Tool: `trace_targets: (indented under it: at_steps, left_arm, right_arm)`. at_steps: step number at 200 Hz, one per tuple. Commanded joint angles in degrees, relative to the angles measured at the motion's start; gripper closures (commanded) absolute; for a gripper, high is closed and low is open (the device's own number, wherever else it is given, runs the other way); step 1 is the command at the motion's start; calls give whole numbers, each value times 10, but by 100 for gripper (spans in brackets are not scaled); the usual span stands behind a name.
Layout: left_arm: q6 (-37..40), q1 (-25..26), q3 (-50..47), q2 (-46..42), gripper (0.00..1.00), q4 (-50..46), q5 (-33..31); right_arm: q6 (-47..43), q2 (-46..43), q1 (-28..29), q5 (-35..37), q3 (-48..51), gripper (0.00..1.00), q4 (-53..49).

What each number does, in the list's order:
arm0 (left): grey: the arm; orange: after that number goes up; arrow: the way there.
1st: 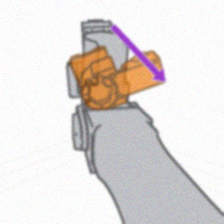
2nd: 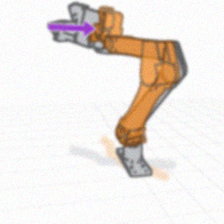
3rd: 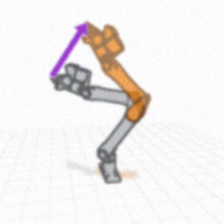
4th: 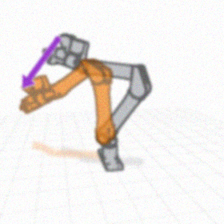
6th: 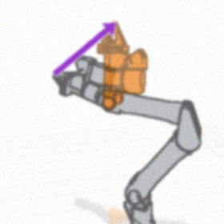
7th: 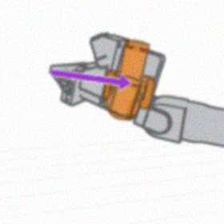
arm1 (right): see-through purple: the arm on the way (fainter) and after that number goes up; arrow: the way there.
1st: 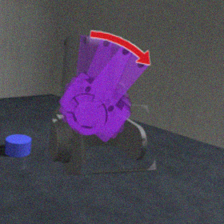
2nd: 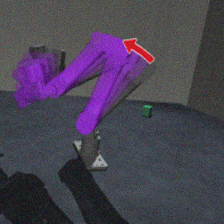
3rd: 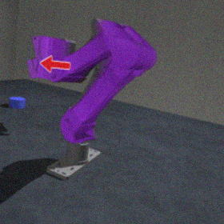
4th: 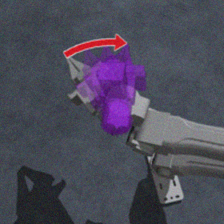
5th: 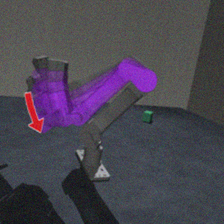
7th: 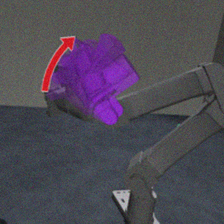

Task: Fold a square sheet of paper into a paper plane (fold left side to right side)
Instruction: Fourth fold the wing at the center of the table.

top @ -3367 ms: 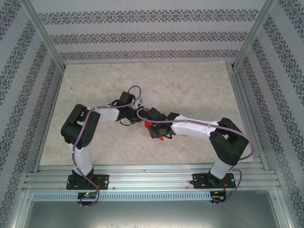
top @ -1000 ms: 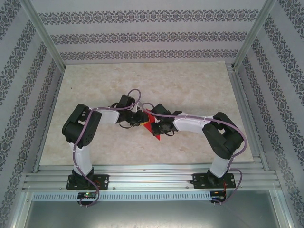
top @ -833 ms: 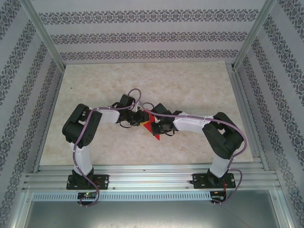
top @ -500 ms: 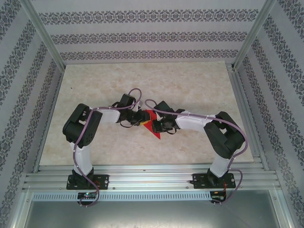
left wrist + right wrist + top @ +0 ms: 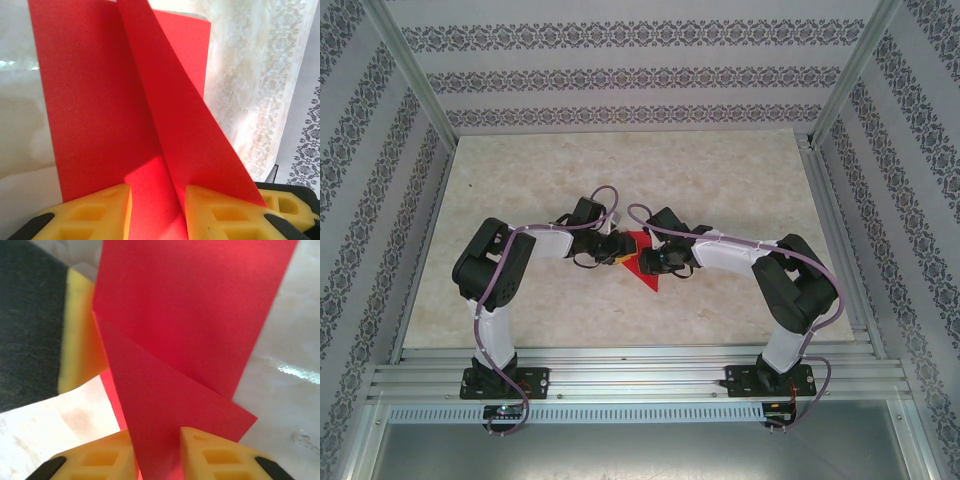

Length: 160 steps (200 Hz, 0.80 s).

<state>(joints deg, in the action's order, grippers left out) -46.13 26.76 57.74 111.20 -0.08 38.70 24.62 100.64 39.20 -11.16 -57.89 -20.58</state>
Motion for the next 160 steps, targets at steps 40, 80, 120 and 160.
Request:
trace_targets:
  at_steps: [40, 80, 120, 160]
  left_arm:
    - [22, 12, 6, 31, 65, -14, -35]
    - [27, 12, 4, 31, 65, -21, -43]
    - [27, 12, 0, 32, 65, -22, -47]
    - [32, 12, 0, 34, 65, -28, -52]
  right_arm:
    - [-4, 16, -9, -65, -6, 91, 45]
    - [-3, 22, -24, -105, 5, 92, 71]
    - [-2, 23, -42, -120, 20, 90, 83]
    - [5, 33, -57, -150, 36, 89, 112]
